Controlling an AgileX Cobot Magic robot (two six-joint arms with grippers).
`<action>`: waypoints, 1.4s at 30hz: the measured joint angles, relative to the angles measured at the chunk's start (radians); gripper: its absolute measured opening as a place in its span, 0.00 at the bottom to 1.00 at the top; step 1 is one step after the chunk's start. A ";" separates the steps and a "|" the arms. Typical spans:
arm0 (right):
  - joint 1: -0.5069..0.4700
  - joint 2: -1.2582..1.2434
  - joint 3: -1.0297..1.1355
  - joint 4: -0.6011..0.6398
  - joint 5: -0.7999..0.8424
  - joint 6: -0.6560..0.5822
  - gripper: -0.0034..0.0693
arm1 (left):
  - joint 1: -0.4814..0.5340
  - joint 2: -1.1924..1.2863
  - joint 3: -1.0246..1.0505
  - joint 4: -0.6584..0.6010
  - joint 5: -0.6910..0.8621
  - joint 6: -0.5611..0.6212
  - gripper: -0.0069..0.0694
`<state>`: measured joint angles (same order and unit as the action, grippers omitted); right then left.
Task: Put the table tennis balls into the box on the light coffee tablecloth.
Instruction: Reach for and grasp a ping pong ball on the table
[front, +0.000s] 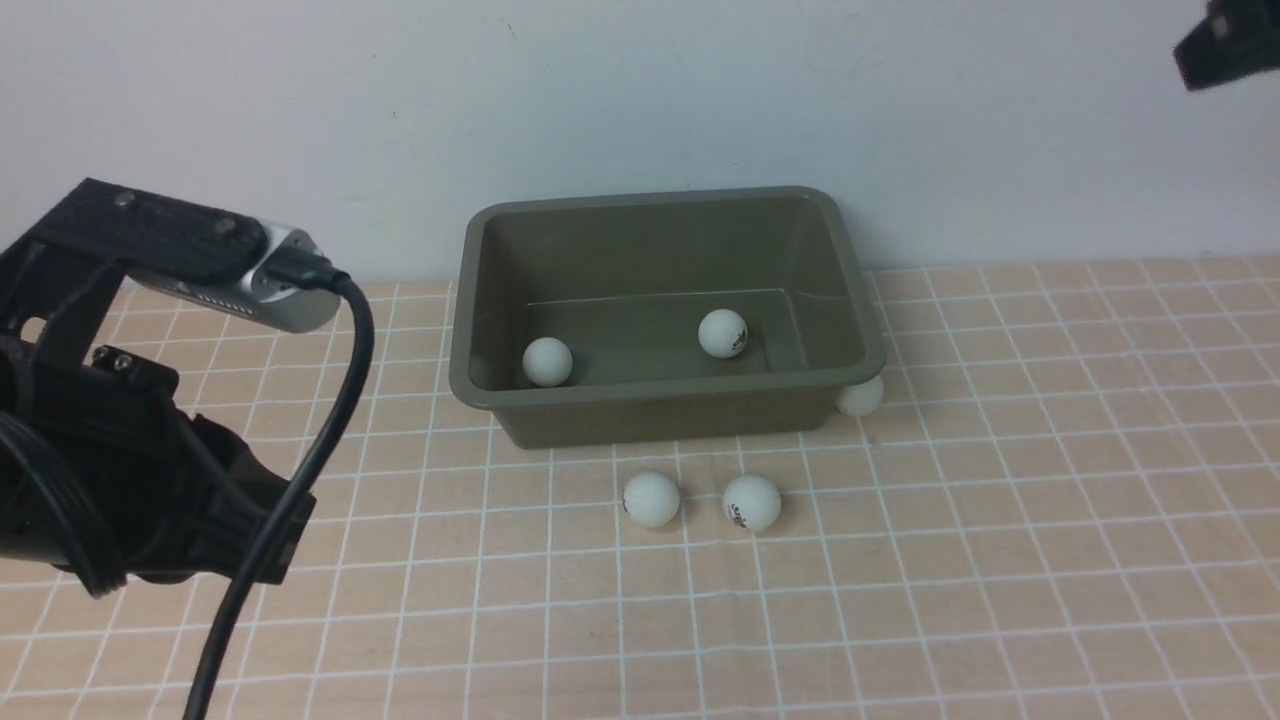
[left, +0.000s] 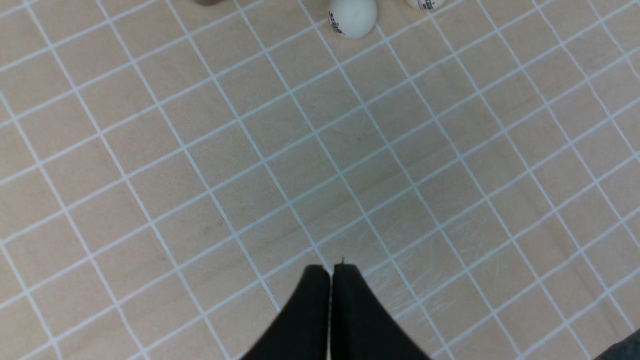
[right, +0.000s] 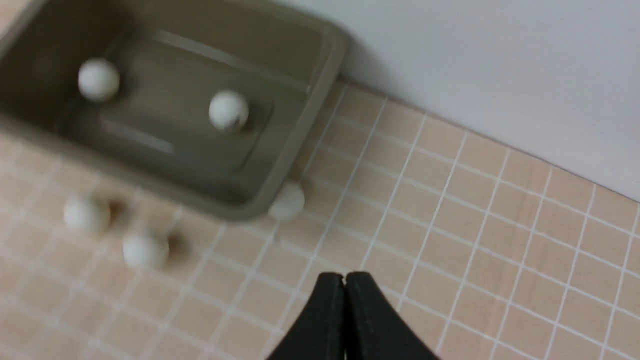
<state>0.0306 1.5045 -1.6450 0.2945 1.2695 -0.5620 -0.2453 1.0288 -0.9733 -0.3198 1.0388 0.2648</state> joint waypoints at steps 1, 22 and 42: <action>0.000 0.000 0.009 0.002 -0.001 -0.016 0.02 | 0.000 0.000 0.000 0.000 0.000 0.000 0.03; -0.186 0.407 0.370 0.811 -0.237 -1.147 0.02 | 0.000 0.000 0.000 -0.051 0.000 0.026 0.03; -0.107 0.560 0.205 0.704 -0.213 -0.967 0.36 | 0.000 0.001 0.000 -0.053 -0.035 0.051 0.03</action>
<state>-0.0762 2.0644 -1.4399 0.9982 1.0560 -1.5286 -0.2453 1.0297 -0.9733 -0.3724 1.0036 0.3154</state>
